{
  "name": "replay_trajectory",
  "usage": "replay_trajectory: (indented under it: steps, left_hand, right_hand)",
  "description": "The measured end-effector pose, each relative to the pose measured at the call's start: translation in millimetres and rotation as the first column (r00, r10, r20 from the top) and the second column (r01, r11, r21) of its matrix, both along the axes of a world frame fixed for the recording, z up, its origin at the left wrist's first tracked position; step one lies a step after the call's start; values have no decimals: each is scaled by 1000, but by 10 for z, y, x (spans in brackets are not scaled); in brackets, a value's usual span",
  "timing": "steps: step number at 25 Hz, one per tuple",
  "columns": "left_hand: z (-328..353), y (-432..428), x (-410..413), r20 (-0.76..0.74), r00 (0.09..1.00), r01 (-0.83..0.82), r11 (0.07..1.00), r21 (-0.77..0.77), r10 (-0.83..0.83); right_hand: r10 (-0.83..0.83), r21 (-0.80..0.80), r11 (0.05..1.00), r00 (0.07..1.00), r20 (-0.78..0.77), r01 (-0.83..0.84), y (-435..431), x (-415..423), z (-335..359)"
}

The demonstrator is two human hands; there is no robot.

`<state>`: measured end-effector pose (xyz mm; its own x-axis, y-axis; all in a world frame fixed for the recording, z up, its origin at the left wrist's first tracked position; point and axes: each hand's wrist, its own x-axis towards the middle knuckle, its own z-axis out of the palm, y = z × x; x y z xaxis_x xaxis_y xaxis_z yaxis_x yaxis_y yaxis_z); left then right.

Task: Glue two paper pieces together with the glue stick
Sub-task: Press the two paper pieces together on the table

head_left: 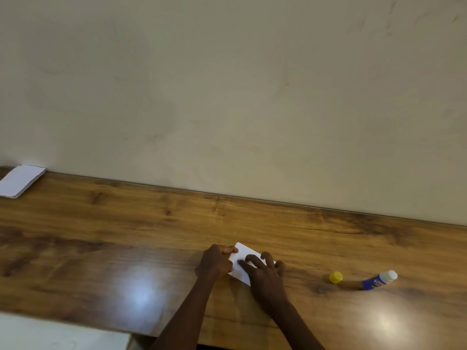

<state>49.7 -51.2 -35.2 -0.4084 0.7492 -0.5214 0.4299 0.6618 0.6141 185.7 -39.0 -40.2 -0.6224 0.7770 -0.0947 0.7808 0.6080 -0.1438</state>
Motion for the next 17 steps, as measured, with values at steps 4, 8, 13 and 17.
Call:
replay_trajectory:
  steps: [4,8,13,17]
  left_hand:
    - [-12,-13,7,-65,997,43,999,3,-42]
    - [-21,-17,1,-45,999,25,1000,14,-25]
    - [-15,11,5,-23,1000,-15,1000,11,16]
    - [-4,21,20,-13,998,-60,998,4,60]
  right_hand:
    - [-49,-53,997,998,-24,48,123,-82,-128]
    - [-169,-51,984,986,10,169,145,23,-185]
    - [-208,78,975,978,6,207,69,236,-1]
    - [-296,78,952,955,7,295,34,336,-14]
